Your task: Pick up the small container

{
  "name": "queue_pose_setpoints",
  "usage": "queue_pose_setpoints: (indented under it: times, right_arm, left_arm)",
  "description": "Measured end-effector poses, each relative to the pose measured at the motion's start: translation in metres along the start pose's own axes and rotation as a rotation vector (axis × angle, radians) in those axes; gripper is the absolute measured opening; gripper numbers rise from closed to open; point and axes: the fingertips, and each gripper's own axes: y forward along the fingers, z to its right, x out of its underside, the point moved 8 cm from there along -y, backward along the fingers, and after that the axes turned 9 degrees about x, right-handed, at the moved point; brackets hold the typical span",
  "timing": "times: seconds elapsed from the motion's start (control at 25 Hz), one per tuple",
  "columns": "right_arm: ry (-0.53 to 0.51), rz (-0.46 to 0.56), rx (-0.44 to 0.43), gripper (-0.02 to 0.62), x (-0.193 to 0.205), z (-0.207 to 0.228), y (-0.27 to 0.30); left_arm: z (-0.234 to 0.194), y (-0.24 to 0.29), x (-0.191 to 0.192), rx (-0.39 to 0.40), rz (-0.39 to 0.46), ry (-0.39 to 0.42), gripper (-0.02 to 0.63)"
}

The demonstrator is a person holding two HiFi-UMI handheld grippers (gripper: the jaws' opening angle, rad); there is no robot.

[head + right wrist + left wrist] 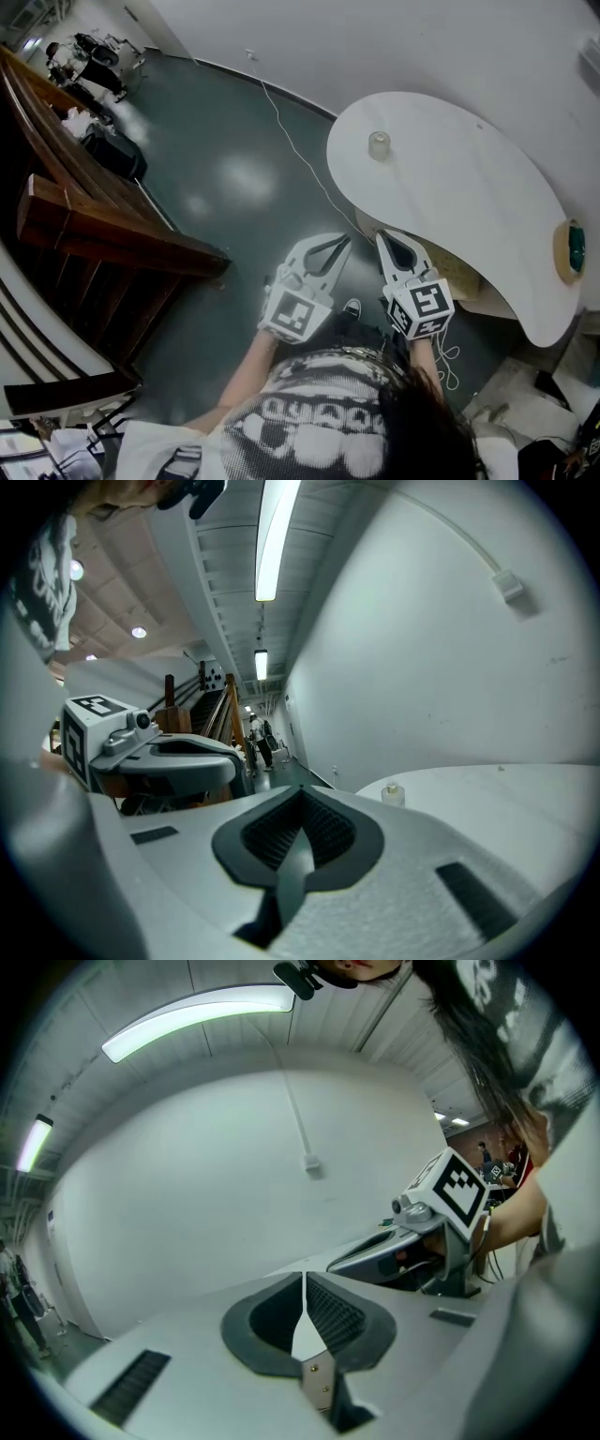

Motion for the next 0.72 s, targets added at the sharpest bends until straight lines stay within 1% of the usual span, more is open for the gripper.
queue_pose_setpoints:
  times: [0.24,0.56,0.72]
  right_arm:
    - [0.005,-0.018,0.009,0.003,0.007,-0.004,0.000]
    - [0.032,-0.014,0.066,0.003,0.007,0.013,0.017]
    - [0.034,-0.017,0.087,0.002,0.005,0.026,0.031]
  left_arm:
    - [-0.006,0.000,0.005,0.006,0.003,-0.006,0.011]
    - [-0.026,0.019,0.016,0.051,-0.009,0.004,0.011]
    - [-0.044,0.038,0.013,0.071,0.001,0.002,0.011]
